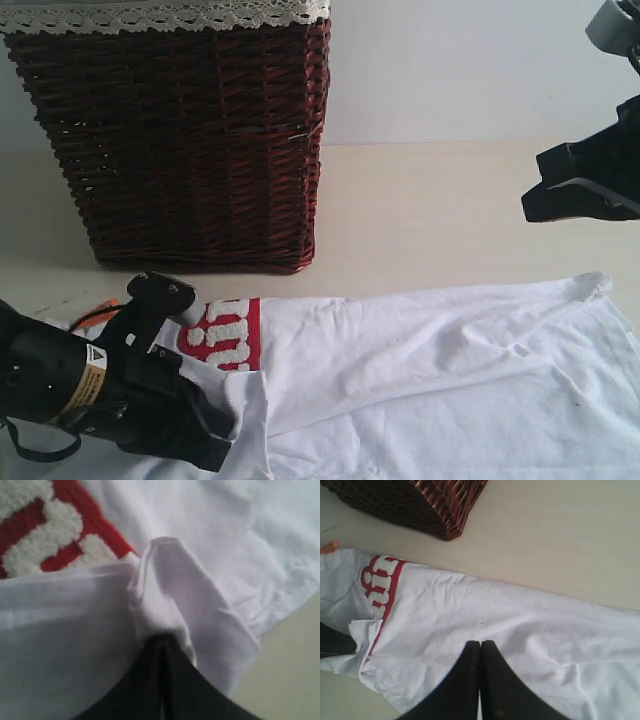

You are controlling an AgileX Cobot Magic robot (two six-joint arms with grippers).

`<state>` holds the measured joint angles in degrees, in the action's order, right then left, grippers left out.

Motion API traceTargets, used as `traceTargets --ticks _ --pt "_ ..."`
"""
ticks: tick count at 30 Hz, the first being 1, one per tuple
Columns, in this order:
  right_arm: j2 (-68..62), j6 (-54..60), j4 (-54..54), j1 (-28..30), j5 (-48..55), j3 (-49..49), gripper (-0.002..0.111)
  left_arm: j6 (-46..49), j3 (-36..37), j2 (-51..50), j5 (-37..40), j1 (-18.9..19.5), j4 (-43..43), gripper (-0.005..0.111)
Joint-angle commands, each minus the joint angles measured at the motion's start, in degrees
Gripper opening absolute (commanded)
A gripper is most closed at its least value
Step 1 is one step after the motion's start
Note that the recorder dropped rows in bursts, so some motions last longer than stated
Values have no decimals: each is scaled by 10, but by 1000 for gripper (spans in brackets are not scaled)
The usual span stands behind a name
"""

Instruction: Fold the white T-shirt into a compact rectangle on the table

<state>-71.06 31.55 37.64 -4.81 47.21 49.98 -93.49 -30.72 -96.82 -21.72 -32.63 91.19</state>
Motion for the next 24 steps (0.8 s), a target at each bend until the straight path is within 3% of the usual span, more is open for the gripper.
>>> traceTargets --ticks 1,8,14,19,21,24 --pt "4 2 -2 1 5 2 0 4 1 -23 68 -2 -5 0" --pt "4 2 -2 1 4 2 0 4 -1 56 71 -2 -5 0" --pt "4 2 -2 1 4 2 0 1 -1 172 198 -2 -28 0" --pt "4 2 -2 1 5 2 0 -1 -1 205 316 1 -83 0" --pt "4 2 -2 1 8 2 0 1 -1 203 339 2 -115 1" --pt "4 2 -2 1 8 2 0 1 -1 201 328 23 -140 12"
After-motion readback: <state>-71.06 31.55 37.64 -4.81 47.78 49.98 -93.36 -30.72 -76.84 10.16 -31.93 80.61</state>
